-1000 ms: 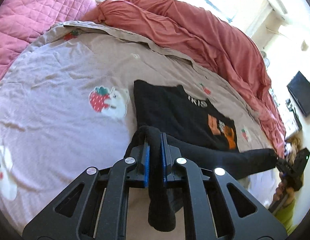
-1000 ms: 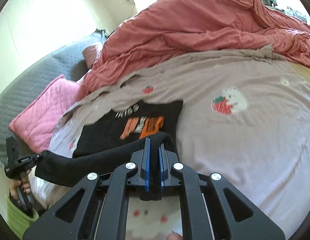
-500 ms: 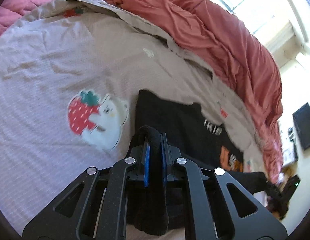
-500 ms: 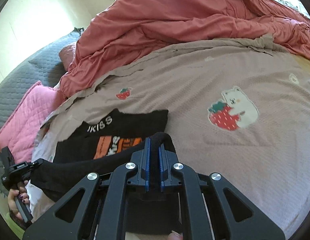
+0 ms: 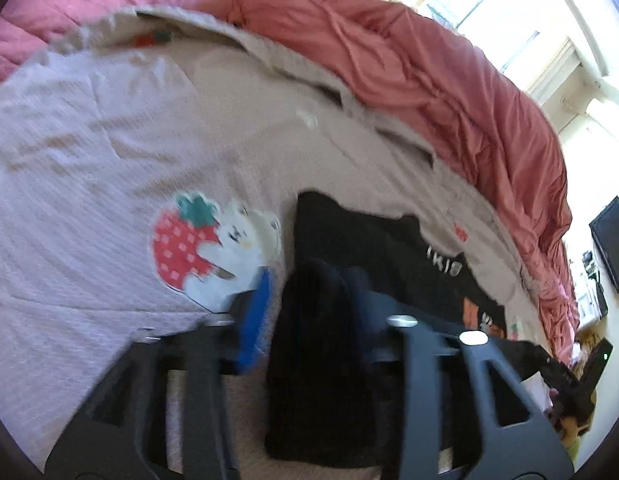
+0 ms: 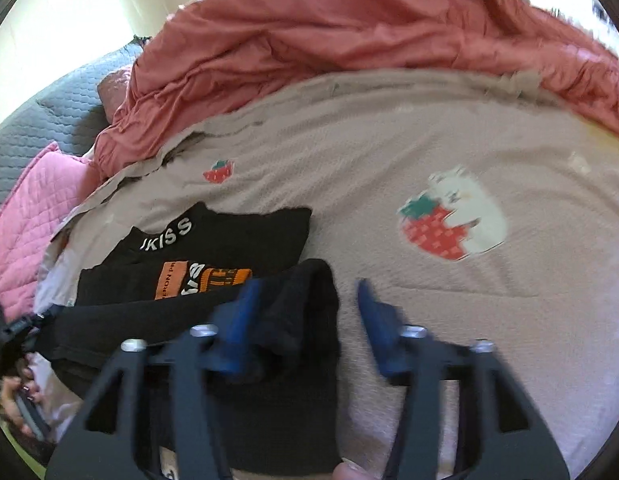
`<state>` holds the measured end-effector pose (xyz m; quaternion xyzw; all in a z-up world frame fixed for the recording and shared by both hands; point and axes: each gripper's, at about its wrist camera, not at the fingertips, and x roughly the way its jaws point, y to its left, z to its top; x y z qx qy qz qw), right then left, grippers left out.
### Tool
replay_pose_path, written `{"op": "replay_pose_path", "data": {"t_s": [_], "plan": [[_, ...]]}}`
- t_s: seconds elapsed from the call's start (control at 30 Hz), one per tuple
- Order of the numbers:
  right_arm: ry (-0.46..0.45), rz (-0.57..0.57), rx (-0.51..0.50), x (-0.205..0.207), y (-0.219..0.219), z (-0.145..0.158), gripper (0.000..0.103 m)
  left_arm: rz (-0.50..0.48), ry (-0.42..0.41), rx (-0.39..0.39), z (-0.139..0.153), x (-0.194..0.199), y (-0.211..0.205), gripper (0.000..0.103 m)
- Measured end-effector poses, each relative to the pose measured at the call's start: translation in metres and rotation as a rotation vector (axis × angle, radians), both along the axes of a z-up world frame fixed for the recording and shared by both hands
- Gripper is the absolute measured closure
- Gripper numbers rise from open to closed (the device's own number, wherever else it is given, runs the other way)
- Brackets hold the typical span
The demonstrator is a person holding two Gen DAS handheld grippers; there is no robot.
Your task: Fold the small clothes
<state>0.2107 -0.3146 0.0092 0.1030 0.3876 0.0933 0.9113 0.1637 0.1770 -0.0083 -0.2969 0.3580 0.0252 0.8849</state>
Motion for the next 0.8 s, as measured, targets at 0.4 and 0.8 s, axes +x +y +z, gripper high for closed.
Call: {"op": "replay_pose_path", "data": {"t_s": [0.4,0.8], "plan": [[-0.125,0.431,-0.39,-0.072,0.138,-0.01,0.049,-0.143,0.02,-0.034,0.002,-0.027,-0.039,0.046],[-0.143,0.508,-0.528,-0.077,0.186,-0.037,0.03,-0.142,0.118,0.173,-0.007,-0.03,-0.067,0.078]]}}
